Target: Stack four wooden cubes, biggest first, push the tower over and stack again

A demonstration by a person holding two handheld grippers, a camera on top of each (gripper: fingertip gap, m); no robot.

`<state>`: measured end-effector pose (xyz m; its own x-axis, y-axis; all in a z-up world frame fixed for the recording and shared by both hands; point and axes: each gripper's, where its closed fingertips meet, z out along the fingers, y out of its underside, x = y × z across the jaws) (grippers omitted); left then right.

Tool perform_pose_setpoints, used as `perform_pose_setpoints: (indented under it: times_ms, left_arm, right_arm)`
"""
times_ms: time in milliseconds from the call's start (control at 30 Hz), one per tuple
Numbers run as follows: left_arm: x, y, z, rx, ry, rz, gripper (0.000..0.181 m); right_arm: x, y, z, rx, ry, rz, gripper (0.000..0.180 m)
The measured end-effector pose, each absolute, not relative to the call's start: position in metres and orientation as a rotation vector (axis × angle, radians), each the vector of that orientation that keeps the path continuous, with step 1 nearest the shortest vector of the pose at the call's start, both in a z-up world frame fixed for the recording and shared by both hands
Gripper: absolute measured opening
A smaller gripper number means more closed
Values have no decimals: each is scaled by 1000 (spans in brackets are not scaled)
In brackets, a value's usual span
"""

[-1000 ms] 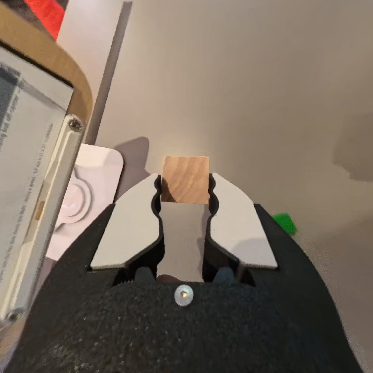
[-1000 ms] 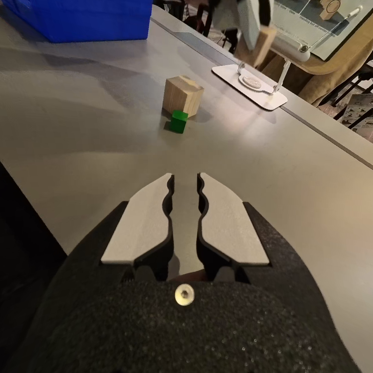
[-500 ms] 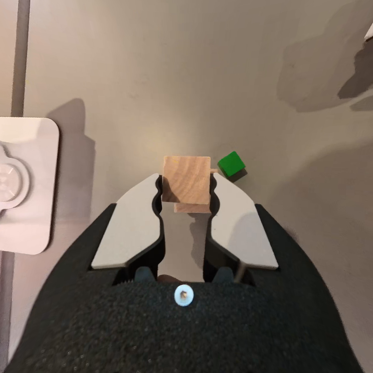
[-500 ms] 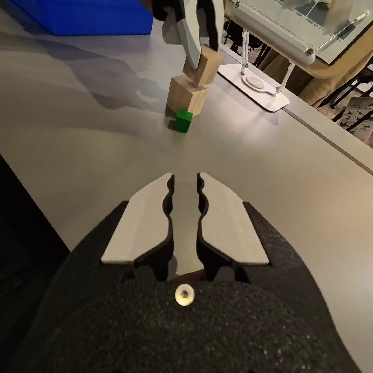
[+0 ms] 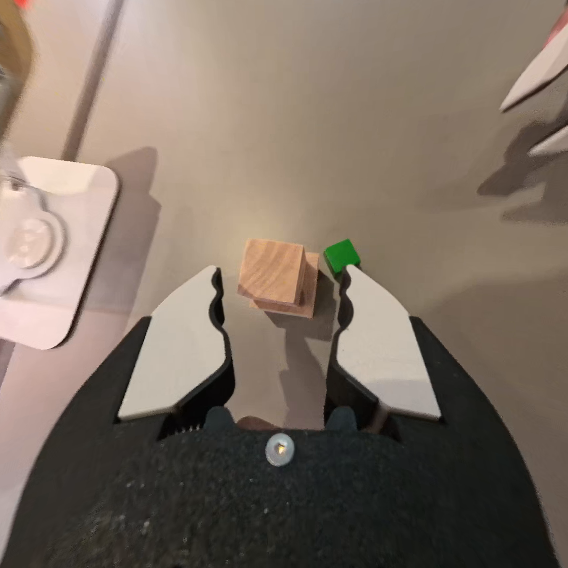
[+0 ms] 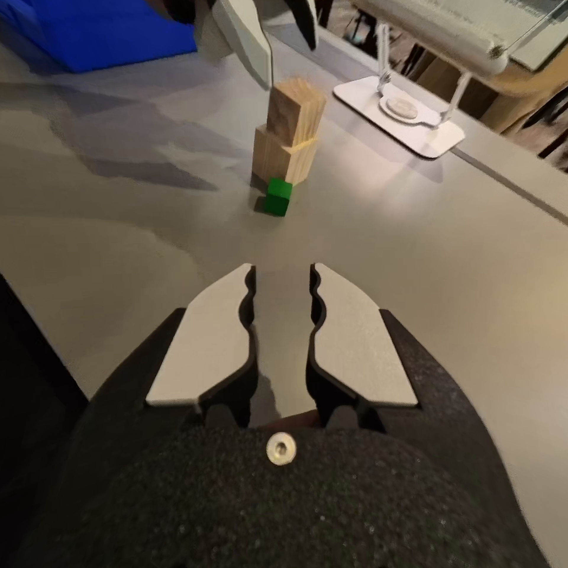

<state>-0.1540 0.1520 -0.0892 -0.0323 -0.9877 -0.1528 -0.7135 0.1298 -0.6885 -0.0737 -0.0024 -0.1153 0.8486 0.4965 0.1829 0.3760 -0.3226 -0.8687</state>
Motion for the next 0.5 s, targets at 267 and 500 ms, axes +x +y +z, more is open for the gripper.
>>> perform_pose_setpoints:
  times_ms: [267,500]
  left_arm:
    - [-236,149,-82,-1837,788,-528,70]
    - [-279,89,-109,-1874,517,-541,65]
  right_arm:
    - [-120,72,-126,-2165,-575,243,49]
    - [-134,109,-174,-2297,-499,93,55]
